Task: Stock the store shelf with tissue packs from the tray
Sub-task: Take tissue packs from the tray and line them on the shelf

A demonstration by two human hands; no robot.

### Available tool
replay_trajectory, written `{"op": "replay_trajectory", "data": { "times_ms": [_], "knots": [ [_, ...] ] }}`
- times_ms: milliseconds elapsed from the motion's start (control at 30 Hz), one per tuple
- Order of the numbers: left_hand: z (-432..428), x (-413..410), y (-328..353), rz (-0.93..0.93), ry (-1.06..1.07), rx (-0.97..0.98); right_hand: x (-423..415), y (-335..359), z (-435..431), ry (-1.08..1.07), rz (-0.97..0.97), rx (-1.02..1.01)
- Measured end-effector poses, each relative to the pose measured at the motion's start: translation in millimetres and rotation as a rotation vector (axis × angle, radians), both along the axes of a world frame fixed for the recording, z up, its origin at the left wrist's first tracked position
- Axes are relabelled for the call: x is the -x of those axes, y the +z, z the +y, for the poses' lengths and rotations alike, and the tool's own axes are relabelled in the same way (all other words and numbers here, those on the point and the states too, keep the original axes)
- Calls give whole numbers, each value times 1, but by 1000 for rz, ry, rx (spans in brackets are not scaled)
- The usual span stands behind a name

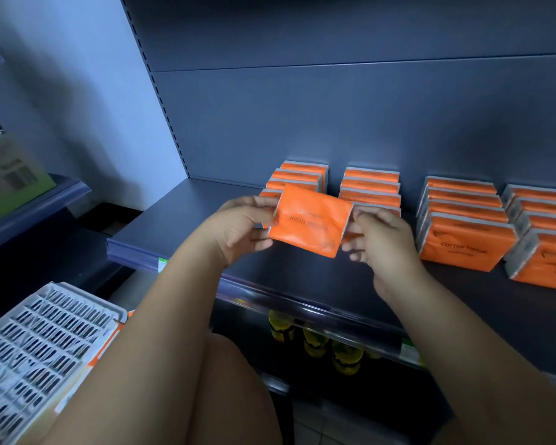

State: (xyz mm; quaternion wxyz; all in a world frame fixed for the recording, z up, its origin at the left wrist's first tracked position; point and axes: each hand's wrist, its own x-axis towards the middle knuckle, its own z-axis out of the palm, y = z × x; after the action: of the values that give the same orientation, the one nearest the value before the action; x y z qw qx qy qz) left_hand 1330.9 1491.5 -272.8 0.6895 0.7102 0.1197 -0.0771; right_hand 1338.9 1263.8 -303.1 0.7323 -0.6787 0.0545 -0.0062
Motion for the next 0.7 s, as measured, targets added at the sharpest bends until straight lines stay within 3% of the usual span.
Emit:
{"op": "replay_trajectory", "data": {
  "times_ms": [300, 467, 533, 600, 700],
  "knots": [
    [12, -7, -11, 18, 66, -84, 4, -5, 20, 104, -23, 10],
    [14, -10, -11, -137, 152, 203, 1, -4, 27, 229, 32, 20],
    [14, -8, -13, -85, 41, 219, 1, -7, 31, 233, 57, -122],
    [12, -1, -15, 37, -138, 118, 1, -10, 36, 236, 70, -254],
    [14, 3, -19, 36, -234, 13, 1, -13, 41, 248, 60, -154]
  ]
}}
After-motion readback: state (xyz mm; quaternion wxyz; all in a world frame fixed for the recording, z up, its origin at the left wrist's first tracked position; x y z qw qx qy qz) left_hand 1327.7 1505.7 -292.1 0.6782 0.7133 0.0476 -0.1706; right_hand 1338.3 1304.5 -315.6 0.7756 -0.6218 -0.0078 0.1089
